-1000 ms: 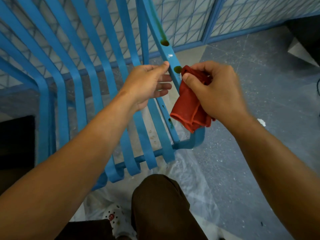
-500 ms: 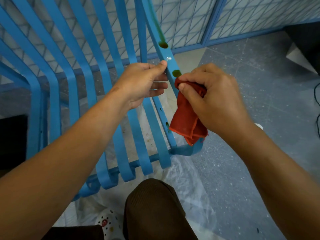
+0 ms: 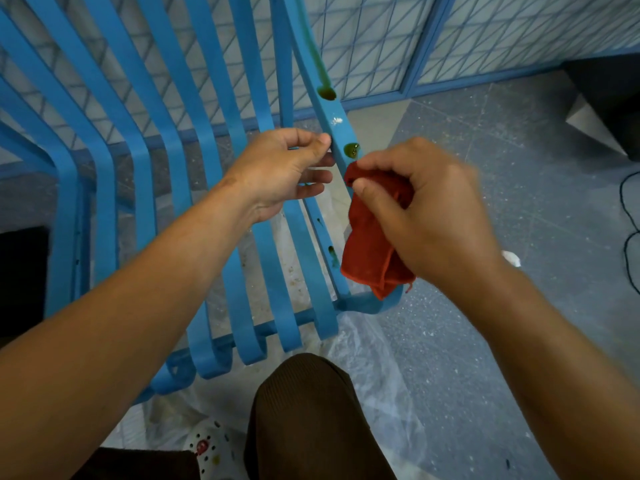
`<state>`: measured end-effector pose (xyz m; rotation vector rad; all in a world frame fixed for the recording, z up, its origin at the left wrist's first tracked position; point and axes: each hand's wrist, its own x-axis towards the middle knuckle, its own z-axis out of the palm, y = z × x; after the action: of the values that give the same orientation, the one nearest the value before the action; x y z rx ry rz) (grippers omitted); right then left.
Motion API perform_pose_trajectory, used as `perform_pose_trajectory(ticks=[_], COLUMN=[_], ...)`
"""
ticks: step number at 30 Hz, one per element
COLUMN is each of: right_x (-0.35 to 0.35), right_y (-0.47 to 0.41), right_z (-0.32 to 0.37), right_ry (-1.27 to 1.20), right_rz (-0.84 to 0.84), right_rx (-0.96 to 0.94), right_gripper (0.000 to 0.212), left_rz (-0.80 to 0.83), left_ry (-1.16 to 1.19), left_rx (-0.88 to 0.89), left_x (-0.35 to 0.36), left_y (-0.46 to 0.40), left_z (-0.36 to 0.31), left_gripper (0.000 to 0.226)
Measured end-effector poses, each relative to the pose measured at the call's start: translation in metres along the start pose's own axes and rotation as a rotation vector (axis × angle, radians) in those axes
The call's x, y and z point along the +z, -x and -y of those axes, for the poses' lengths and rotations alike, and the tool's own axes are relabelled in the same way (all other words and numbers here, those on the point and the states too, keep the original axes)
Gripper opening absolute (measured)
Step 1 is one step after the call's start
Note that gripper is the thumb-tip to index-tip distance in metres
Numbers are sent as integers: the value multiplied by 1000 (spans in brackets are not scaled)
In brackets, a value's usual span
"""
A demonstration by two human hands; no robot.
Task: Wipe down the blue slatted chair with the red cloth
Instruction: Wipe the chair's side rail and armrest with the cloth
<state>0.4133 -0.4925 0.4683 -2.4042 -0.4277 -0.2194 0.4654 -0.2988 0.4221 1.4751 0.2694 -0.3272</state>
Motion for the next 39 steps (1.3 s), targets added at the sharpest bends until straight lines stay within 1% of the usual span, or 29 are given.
perform_pose_trajectory(ticks=[2,6,10,13,17,21,22,24,26,28,31,34,39], right_x=[7,19,26,32,31,14,11,9,12,18,21,23,26], right_y=[-1,-26,-49,-66,-73,-45,-37,-22,-11,-10,-20,-31,-54], right_z=[3,4,2,-4,-8,0,4,12,20,22,21,18,15], right_ry=[55,43,21,15,-46,-114,-110,-78,42,156,174,101,32], right_rz=[-7,-51,-91,-113,-159,-234,-220,-110,21,73,76,55,30], right_rx=[-26,-14,28,85,152,158,144,116,70,48,73,123,166], right_gripper=[23,19,15,15,15,12,14,18,28,34,26,20,23], left_rz=[-1,-14,-40,-77,-91,-86,-89,-89,-84,-81,-76,-79,-78], left_ry=[0,16,66,85,36,-31,-43,-52,-57,-74,-92,-92,-82], left_rx=[2,-5,-68,-80,-62,-38,-34,-28,-20,-10,7,19,27], left_x=[0,-1,-3,-6,-5,-8,-9,-11,-13,-15,-16,-16,-12], left_y=[0,1,4,4,9,12,13,14,15,16,16,15,14], left_z=[1,1,-5,-10,-14,-13,-12,-12,-11,-10,-11,-11,-11], left_gripper=[11,20,48,59,59,57,56,56,57,58,58,58,55])
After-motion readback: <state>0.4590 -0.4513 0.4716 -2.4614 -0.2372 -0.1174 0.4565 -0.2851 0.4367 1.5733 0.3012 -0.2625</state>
